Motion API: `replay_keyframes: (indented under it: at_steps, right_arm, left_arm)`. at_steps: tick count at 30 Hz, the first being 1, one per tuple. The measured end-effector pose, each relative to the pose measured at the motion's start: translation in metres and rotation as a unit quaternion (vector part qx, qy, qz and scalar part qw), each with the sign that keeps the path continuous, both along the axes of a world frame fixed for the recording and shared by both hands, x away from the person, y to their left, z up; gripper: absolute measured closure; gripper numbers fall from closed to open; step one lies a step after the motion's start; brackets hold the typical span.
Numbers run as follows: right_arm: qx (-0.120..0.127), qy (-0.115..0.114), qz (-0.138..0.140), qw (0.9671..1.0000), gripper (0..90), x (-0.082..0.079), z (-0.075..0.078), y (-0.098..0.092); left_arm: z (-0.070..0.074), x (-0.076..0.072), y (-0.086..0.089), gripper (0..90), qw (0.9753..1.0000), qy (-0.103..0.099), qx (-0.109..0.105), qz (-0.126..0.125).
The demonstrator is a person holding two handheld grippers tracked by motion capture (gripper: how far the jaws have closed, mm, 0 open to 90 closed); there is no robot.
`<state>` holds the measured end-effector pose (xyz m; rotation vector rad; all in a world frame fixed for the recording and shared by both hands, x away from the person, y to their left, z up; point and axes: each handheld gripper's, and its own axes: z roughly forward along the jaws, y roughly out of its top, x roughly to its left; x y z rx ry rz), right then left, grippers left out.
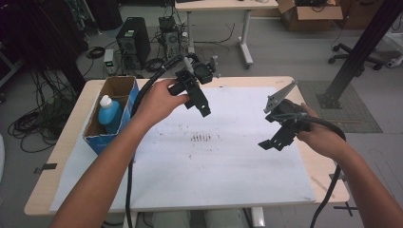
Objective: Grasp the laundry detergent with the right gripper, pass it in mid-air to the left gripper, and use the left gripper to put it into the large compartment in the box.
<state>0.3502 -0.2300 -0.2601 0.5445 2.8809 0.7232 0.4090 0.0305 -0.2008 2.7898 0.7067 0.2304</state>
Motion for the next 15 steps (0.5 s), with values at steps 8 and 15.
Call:
replay_keyframes:
  at_steps: [8, 15]
  right_arm:
    - [0.0, 0.001, 0.003, 1.0, 3.1, -0.0006, -0.0011, 0.0029]
    - [-0.002, 0.002, 0.001, 1.0, 3.1, -0.0026, -0.0031, 0.001]
  left_arm:
    - [-0.0007, -0.0009, 0.0008, 4.7, 1.0, -0.001, 0.001, 0.0]
    - [-0.001, 0.0002, -0.0002, 4.7, 1.0, 0.0, 0.001, 0.001]
